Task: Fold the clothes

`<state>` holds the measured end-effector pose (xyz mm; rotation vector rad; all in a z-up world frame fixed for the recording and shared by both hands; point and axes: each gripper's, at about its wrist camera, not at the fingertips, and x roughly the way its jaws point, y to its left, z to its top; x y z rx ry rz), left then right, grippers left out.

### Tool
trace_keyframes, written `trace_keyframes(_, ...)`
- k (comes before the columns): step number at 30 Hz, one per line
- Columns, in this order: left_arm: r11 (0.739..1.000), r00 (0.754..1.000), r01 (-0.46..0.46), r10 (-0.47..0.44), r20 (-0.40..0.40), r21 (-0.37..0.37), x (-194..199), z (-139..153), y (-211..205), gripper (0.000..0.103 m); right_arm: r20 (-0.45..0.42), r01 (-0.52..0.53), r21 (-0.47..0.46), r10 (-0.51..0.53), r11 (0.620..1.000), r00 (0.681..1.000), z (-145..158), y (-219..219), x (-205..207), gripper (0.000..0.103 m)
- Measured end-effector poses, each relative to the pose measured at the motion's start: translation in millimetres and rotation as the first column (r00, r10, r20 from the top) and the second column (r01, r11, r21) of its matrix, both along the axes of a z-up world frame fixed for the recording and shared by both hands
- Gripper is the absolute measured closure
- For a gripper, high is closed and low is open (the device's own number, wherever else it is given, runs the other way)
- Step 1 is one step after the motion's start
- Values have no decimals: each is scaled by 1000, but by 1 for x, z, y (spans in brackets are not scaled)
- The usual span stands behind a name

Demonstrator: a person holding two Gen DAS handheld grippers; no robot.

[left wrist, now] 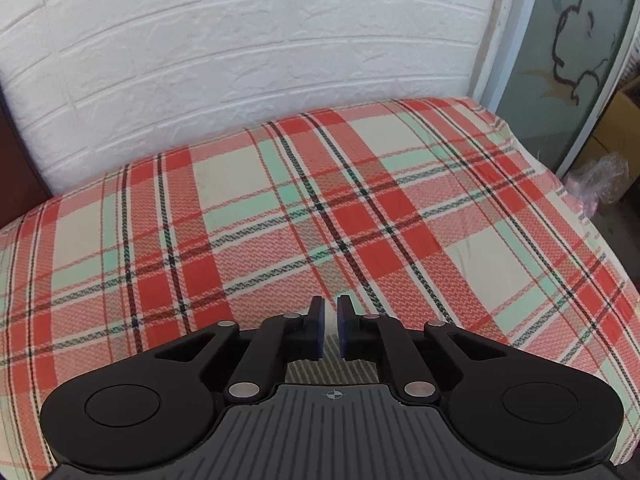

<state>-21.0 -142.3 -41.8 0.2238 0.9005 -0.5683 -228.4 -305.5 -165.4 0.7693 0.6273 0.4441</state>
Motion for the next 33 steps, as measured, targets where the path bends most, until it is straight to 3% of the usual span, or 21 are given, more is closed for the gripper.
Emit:
trace_keyframes(2, 1000, 1000, -12, 12, 23, -11, -2, 8, 14, 78, 28, 7, -27, -6, 1000, 1000, 10, -2, -6, 84)
trace_keyframes(4, 1000, 998, -25, 26, 50, -17, -5, 16, 29, 69, 65, 30, -44, -27, 999, 998, 22, -5, -9, 64)
trace_keyframes(6, 999, 995, -41, 42, 88, -16, -11, 24, 49, 47, 104, 47, -60, -40, 997, 994, 34, -7, -7, 62)
trace_keyframes(10, 996, 983, -82, 84, 165, -15, -39, 35, 98, 43, 123, 42, -122, -27, 992, 992, 44, -2, 16, 62)
trace_keyframes(15, 970, 964, -232, 239, 115, -68, -72, 21, 178, 39, 36, 13, -145, -8, 989, 999, 29, 7, 50, 62)
trace_keyframes(16, 962, 959, -262, 268, 96, -75, -77, 15, 193, 39, 10, 7, -140, -5, 990, 1000, 25, 8, 54, 66)
trace_keyframes(18, 956, 955, -280, 287, 76, -84, -80, 7, 207, 39, -17, -13, -86, 11, 996, 1000, 17, 5, 59, 100)
trace_keyframes(21, 946, 949, -308, 313, 45, -97, -84, -5, 227, 39, -60, 63, -24, -64, 998, 996, 11, -9, 59, 99)
trace_keyframes(24, 936, 941, -336, 339, 14, -109, -88, -17, 247, 39, -92, 28, -17, -30, 999, 995, 10, -10, 58, 91)
trace_keyframes(26, 928, 935, -352, 354, -6, -119, -91, -25, 260, 39, -47, 16, -45, -18, 999, 999, 20, -7, 50, 74)
trace_keyframes(27, 928, 938, -346, 347, -12, -137, -89, -26, 259, 39, -25, 29, -59, -31, 998, 999, 26, -7, 46, 54)
trace_keyframes(28, 928, 940, -339, 340, -18, -155, -88, -26, 259, 39, -12, 46, -70, -47, 996, 999, 31, -9, 46, 41)
trace_keyframes(33, 928, 960, -281, 271, -74, -245, -80, -34, 251, 29, -47, 66, -110, -71, 992, 996, 38, -19, 54, 38)
